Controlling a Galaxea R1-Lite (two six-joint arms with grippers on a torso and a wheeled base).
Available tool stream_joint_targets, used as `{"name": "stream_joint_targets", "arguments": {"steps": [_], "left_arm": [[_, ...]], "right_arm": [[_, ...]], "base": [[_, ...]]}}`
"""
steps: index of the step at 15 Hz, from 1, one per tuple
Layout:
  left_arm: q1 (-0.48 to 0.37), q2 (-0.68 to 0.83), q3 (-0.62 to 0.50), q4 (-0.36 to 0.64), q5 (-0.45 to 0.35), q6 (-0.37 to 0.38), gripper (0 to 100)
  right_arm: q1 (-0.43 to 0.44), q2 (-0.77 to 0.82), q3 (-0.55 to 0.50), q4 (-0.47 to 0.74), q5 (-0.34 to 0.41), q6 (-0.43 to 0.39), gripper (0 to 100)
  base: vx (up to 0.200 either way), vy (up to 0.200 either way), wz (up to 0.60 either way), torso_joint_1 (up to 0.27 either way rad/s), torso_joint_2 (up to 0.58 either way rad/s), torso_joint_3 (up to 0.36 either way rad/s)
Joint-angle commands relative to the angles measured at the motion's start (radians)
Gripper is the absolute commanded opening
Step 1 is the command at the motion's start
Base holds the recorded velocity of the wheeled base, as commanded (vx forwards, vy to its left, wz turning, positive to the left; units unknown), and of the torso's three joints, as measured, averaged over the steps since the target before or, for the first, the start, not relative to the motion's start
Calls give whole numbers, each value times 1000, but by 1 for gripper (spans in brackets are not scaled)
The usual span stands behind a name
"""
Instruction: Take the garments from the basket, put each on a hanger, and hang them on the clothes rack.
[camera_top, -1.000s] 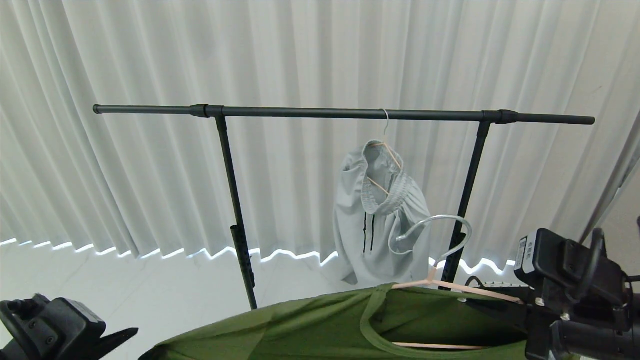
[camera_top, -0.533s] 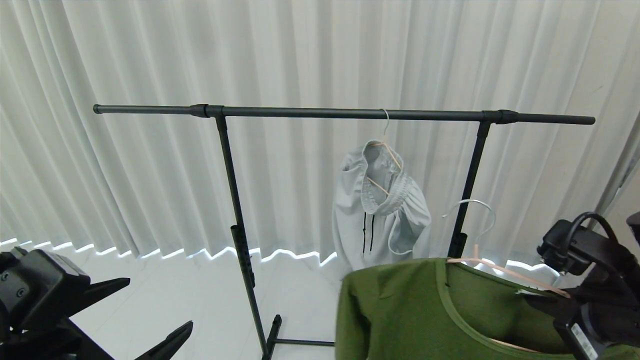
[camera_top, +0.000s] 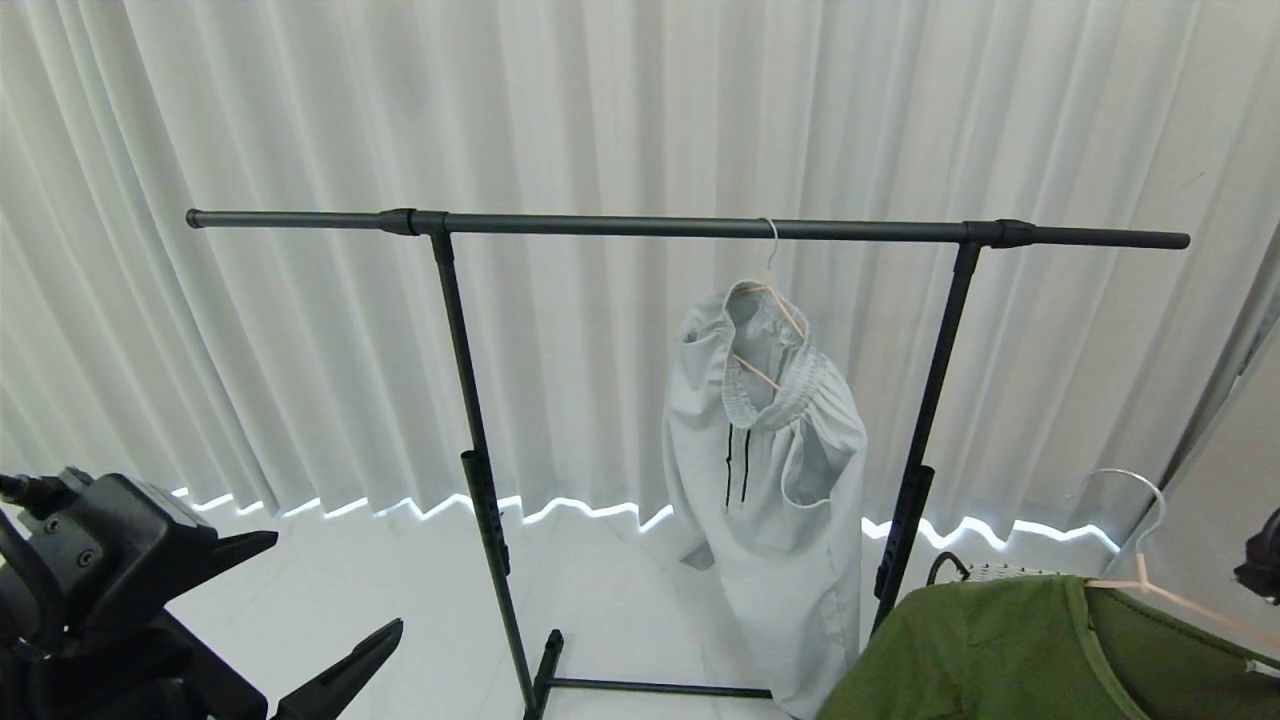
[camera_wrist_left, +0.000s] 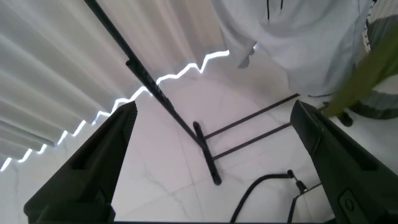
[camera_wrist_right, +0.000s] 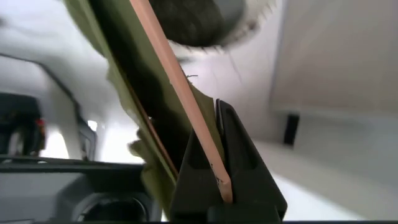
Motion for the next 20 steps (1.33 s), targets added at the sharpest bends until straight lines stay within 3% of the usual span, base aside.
{"name": "stream_joint_targets", "arguments": {"steps": [1, 4, 8, 12, 20], "left_arm": [[0, 25, 2, -26, 2, 2, 100], [0, 46, 2, -62, 6, 2, 100], [3, 55, -1, -73, 9, 30, 100], [3, 57, -2, -73, 19, 22, 100], [3, 55, -2, -73, 19, 24, 100]], "right_arm": [[-69, -19, 11, -2, -12, -1, 0], [-115, 11, -32, -43, -6, 5, 0], [-102, 115, -202, -98, 33, 67, 0], [-91, 185, -292, -227, 57, 73, 0], [-55, 201, -325, -259, 70, 73, 0]], "base": [[0, 0, 0, 0, 0, 0], [0, 0, 0, 0, 0, 0], [0, 0, 0, 0, 0, 0], [0, 0, 0, 0, 0, 0], [200, 0, 0, 2, 4, 4]]}}
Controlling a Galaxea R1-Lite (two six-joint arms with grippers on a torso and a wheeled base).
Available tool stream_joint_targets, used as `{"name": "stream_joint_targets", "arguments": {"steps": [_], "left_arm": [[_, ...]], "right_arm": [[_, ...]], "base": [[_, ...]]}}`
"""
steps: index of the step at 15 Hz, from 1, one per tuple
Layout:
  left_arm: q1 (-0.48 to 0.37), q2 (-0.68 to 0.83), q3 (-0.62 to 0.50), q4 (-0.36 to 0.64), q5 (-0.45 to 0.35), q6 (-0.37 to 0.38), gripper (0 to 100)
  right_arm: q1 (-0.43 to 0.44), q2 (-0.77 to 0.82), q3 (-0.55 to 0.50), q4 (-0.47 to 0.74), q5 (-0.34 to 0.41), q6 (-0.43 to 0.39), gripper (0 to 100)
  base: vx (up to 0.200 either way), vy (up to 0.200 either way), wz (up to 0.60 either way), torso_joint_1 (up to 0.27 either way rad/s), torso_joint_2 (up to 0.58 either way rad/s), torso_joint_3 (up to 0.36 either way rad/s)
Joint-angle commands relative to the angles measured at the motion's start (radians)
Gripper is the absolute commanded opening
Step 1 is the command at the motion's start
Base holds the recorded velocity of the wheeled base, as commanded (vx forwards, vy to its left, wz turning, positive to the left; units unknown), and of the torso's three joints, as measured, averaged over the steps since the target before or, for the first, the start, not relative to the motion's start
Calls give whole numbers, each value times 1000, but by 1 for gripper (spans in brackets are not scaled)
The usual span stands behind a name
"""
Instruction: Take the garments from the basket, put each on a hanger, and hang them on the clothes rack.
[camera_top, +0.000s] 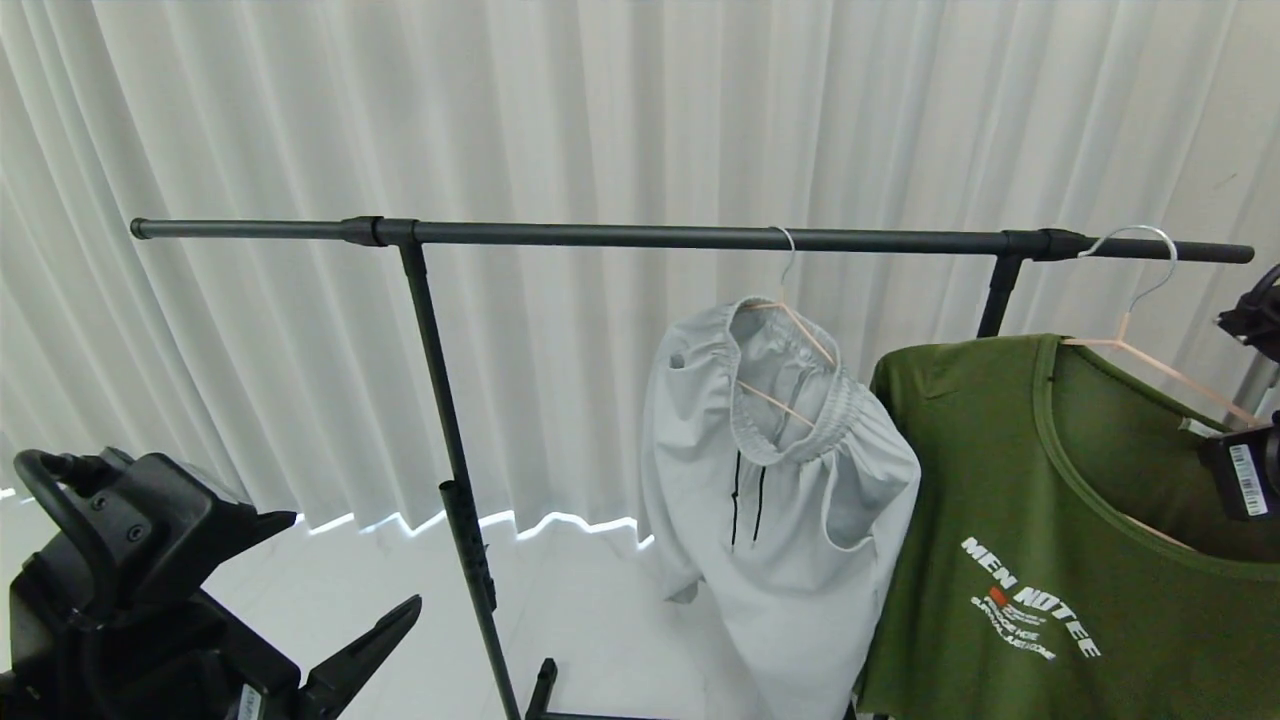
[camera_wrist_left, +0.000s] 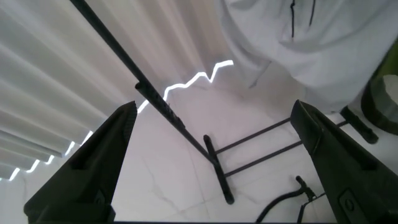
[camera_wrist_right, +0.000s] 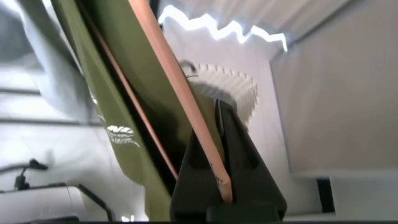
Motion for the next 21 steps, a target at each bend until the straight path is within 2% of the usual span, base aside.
{"name": "stream_joint_targets", "arguments": {"steps": [1, 5, 10, 13, 21], "left_arm": [[0, 1, 2, -1, 0, 1, 100], [0, 2, 3, -1, 0, 4, 100], [0, 4, 3, -1, 0, 4, 100], [0, 2, 2, -1, 0, 4, 100], [-4, 2, -14, -1, 0, 6, 100]], "right_arm": [[6, 5, -1, -5, 0, 0, 0], [11, 19, -16, -14, 0, -2, 0], [11, 91, -51, -56, 0, 0, 0], [11, 183, -81, -126, -2, 0, 0], [26, 386, -213, -177, -9, 0, 0]], "base": [[200, 0, 0, 7, 7, 2], [200, 0, 0, 1, 4, 0], [0, 0, 0, 0, 0, 0], [0, 0, 0, 0, 0, 0], [0, 0, 0, 0, 0, 0]]}}
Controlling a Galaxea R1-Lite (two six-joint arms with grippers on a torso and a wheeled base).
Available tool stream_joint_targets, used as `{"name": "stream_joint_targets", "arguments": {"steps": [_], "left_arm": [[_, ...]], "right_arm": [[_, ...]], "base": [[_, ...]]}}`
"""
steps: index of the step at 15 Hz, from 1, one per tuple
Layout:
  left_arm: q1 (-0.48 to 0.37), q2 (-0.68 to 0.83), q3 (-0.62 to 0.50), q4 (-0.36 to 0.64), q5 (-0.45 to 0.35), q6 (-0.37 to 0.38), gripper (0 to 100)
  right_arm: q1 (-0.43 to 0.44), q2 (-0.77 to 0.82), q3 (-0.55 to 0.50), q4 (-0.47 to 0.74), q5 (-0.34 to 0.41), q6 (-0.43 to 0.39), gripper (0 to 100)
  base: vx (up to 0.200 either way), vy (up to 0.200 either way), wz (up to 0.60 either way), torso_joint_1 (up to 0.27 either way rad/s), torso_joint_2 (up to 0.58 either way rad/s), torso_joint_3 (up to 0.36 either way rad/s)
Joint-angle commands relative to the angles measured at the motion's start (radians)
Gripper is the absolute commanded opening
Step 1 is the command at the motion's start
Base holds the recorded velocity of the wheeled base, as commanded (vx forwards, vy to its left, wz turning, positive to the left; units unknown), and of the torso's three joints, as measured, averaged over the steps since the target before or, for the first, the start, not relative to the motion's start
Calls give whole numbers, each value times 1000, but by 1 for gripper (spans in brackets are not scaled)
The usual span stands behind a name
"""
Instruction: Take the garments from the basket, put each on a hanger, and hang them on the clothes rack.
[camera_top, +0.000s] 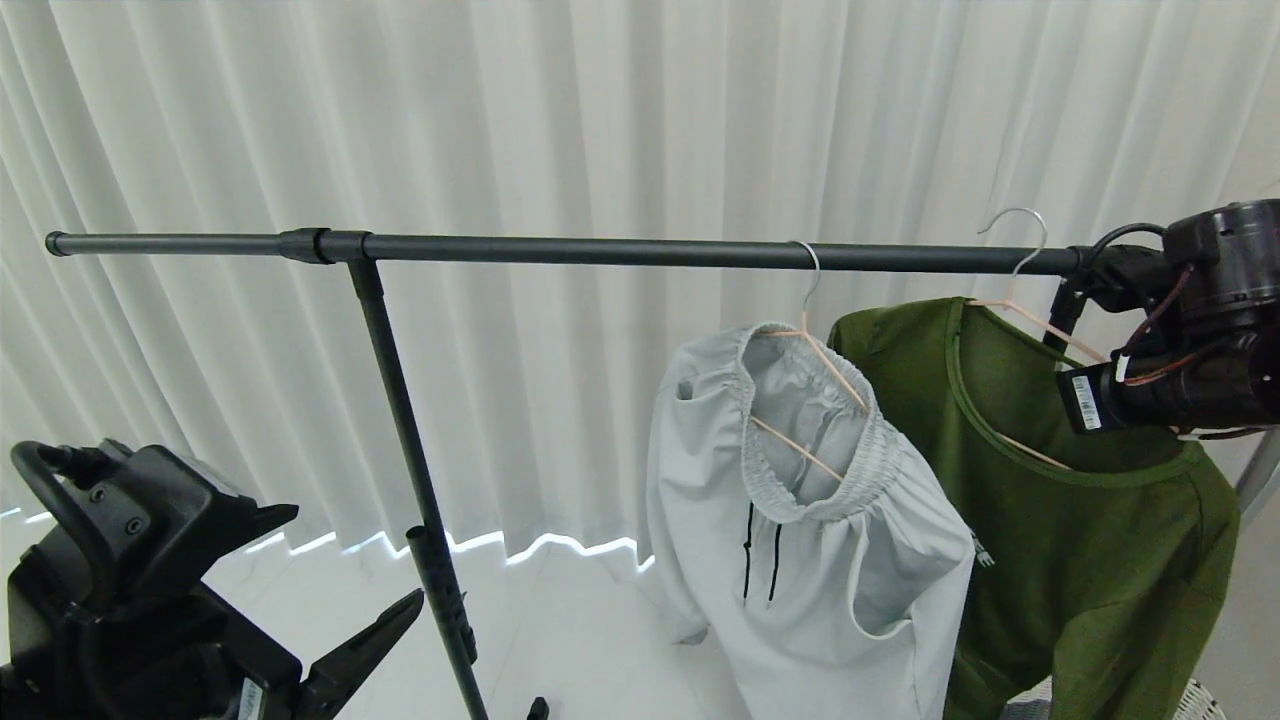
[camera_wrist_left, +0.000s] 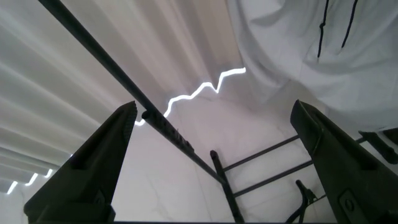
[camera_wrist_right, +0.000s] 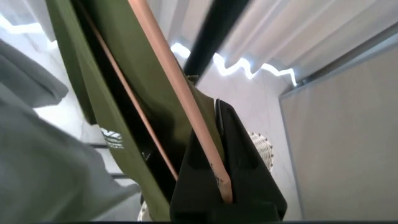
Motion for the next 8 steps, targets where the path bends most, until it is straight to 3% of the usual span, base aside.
{"name": "stream_joint_targets", "arguments": {"steps": [1, 8], "left_arm": [[0, -1, -1, -1, 0, 0, 100], [0, -4, 2, -1, 0, 0, 100]], "right_arm": [[12, 49, -16, 2, -1, -1, 0], [25, 49, -15, 6, -1, 1, 0]], "base": [[0, 0, 0, 0, 0, 0], [0, 0, 0, 0, 0, 0]]}}
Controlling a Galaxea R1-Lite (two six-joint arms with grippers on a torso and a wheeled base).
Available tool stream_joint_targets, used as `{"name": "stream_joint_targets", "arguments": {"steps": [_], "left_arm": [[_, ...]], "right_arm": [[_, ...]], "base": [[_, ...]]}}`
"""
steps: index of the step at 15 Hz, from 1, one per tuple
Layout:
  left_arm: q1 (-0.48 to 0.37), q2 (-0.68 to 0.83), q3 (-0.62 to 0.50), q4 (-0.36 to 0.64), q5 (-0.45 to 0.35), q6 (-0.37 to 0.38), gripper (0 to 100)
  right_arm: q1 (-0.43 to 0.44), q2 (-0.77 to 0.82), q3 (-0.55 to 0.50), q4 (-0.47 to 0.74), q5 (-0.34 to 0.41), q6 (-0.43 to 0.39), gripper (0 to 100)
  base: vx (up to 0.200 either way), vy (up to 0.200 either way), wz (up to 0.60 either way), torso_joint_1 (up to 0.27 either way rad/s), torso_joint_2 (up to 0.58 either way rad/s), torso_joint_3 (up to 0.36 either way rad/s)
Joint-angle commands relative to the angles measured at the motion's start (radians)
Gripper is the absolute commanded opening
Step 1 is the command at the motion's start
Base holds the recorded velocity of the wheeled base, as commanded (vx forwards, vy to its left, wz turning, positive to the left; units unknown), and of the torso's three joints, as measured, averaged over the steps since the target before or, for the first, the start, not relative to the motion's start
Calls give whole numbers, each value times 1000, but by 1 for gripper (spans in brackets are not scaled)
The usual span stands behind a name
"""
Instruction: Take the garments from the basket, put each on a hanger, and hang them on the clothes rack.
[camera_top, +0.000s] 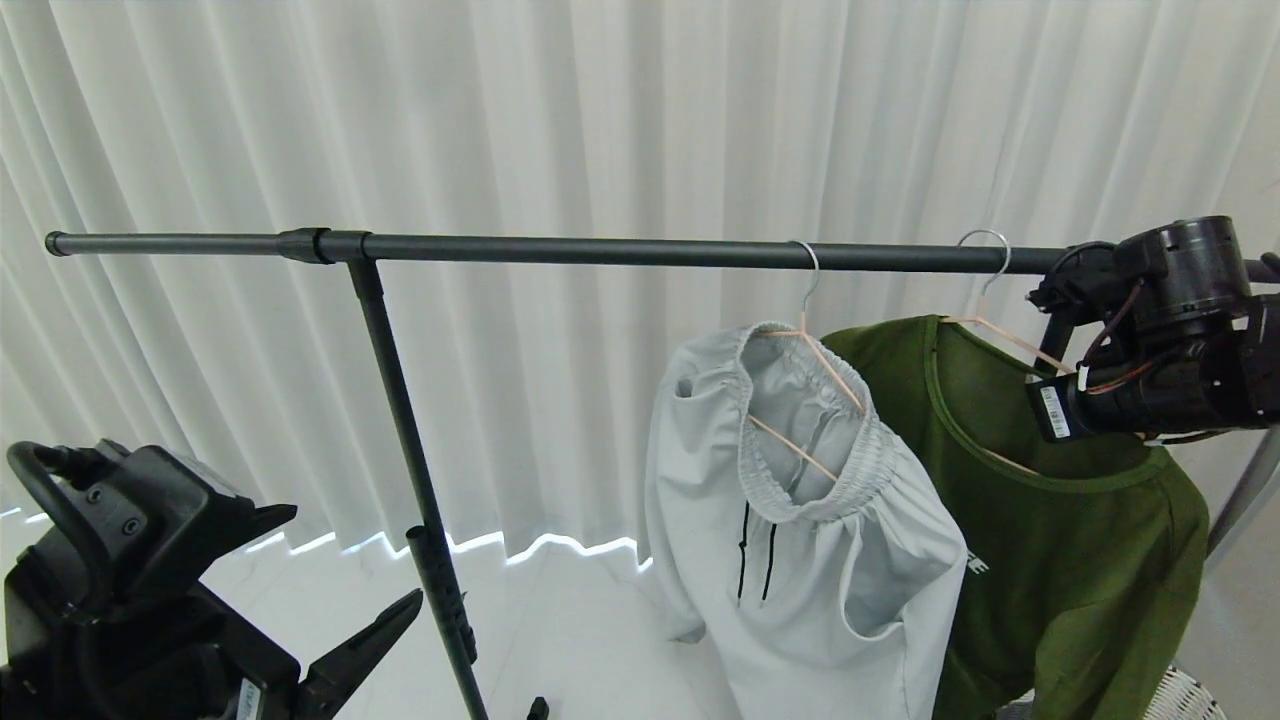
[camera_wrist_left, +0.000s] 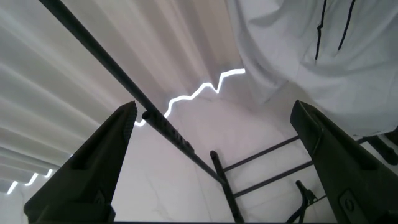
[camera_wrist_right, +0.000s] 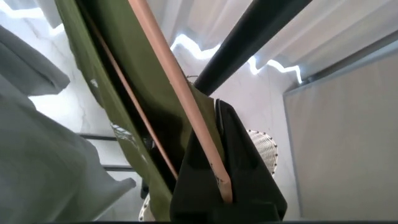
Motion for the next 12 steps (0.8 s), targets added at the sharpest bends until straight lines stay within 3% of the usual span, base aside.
{"name": "stream_joint_targets", "arguments": {"steps": [1, 6, 8, 9, 12], "left_arm": [[0, 0, 0, 0, 2, 0, 100], [35, -10, -2, -1, 2, -5, 100], [89, -13, -8, -1, 2, -2, 100], [155, -14, -17, -1, 6, -2, 100], [279, -20, -26, -1, 29, -2, 100]], "right_arm": [[0, -6, 0, 1, 0, 0, 100], [6, -116, 20, -5, 4, 20, 100], [20, -185, 37, -4, 4, 66, 100], [24, -256, 76, -5, 6, 84, 100], [21, -398, 188, -63, 46, 84, 100]], "base": [[0, 0, 0, 0, 0, 0], [0, 0, 0, 0, 0, 0], [0, 0, 0, 0, 0, 0], [0, 0, 0, 0, 0, 0], [0, 0, 0, 0, 0, 0]]}}
